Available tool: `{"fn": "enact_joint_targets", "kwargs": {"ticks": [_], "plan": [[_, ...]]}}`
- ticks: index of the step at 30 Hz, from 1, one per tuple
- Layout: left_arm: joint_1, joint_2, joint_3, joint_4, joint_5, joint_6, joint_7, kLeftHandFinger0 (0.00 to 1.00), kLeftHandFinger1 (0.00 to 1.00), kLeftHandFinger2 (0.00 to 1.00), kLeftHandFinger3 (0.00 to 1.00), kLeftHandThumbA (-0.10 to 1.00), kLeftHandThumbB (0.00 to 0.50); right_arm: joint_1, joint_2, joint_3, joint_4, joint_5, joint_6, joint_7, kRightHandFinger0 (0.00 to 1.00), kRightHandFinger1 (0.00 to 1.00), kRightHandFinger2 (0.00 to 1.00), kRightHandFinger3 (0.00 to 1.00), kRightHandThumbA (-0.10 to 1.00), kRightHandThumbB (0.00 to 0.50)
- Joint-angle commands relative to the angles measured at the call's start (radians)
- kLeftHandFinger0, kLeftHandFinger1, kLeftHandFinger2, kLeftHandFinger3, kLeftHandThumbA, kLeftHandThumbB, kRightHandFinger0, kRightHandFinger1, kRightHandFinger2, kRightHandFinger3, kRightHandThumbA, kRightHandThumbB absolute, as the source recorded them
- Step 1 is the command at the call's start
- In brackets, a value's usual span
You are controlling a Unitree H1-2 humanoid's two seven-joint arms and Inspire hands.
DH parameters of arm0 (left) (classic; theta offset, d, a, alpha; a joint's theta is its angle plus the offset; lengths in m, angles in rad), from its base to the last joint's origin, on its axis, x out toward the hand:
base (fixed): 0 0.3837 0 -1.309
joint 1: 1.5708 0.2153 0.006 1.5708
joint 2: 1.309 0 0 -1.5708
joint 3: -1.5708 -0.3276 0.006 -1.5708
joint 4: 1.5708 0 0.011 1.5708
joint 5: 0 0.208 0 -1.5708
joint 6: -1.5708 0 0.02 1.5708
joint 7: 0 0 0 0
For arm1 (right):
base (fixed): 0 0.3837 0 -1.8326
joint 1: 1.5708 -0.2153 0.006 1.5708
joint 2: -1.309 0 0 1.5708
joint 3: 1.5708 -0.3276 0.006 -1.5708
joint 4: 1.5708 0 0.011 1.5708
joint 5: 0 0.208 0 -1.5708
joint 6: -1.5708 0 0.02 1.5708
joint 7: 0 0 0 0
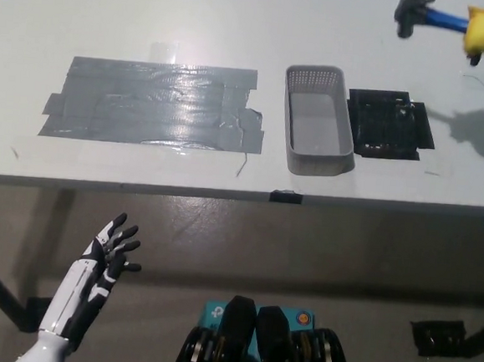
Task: The robot picks the hammer with right hand and hits the black area on the desk and places it back.
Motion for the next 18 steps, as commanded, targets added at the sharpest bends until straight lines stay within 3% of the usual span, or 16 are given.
{"fn": "enact_joint_targets", "kwargs": {"ticks": [1, 4, 8, 10, 11, 12, 14, 15, 18], "plan": [[-0.013, 0.021, 0.013, -0.039, 0.001, -0.043, -0.005, 0.72, 0.86, 0.91, 1.0, 0.91, 0.037, -0.086, -0.041, -0.001, -0.025, 0.026, 0.029, 0.061, 0.0, 0.54, 0.95, 0.52, -0.1, 0.15], [-0.016, 0.019, 0.016, -0.039, -0.004, -0.038, -0.002, 0.71, 0.84, 0.89, 0.99, 0.89, 0.053, -0.065, -0.049, 0.017, -0.031, 0.017, -0.049, 0.061, 0.0, 0.5, 0.9, 0.54, -0.1, 0.115], [-0.016, 0.022, 0.02, -0.037, -0.007, -0.041, -0.003, 0.7, 0.83, 0.88, 0.98, 0.91, 0.055, -0.021, -0.039, 0.021, -0.037, 0.002, 0.004, 0.025, 0.0, 0.45, 0.88, 0.53, -0.1, 0.152], [-0.015, 0.024, 0.02, -0.038, -0.004, -0.043, -0.003, 0.7, 0.83, 0.88, 0.98, 0.91, 0.052, -0.009, -0.038, 0.025, -0.033, 0.005, -0.022, 0.028, 0.0, 0.51, 0.94, 0.48, -0.1, 0.146], [-0.014, 0.025, 0.019, -0.037, -0.001, -0.049, -0.003, 0.69, 0.82, 0.88, 0.99, 0.92, 0.046, 0.001, -0.037, 0.023, -0.029, 0.011, -0.019, 0.033, 0.0, 0.56, 1.0, 0.56, -0.1, 0.129], [-0.013, 0.025, 0.019, -0.038, -0.003, -0.05, -0.004, 0.69, 0.82, 0.88, 0.99, 0.92, 0.045, 0.006, -0.035, 0.024, -0.013, 0.02, -0.03, 0.043, 0.0, 0.61, 1.0, 0.66, -0.1, 0.114], [-0.012, 0.028, 0.017, -0.036, 0.006, -0.056, -0.005, 0.7, 0.83, 0.89, 1.0, 0.93, 0.034, 0.017, -0.025, 0.031, 0.024, 0.02, -0.045, 0.046, 0.0, 0.54, 0.98, 0.91, -0.1, 0.126], [-0.012, 0.027, 0.018, -0.037, -0.001, -0.048, -0.006, 0.72, 0.84, 0.89, 1.0, 0.93, 0.043, 0.029, -0.022, 0.031, 0.025, 0.016, -0.043, 0.028, 0.0, 0.51, 0.95, 0.91, -0.1, 0.146], [-0.012, 0.027, 0.017, -0.037, 0.014, -0.051, 0.0, 0.73, 0.86, 0.9, 1.0, 0.95, 0.052, 0.061, -0.012, 0.027, 0.034, 0.019, -0.054, 0.004, 0.0, 0.44, 0.91, 0.82, -0.1, 0.127]]}}
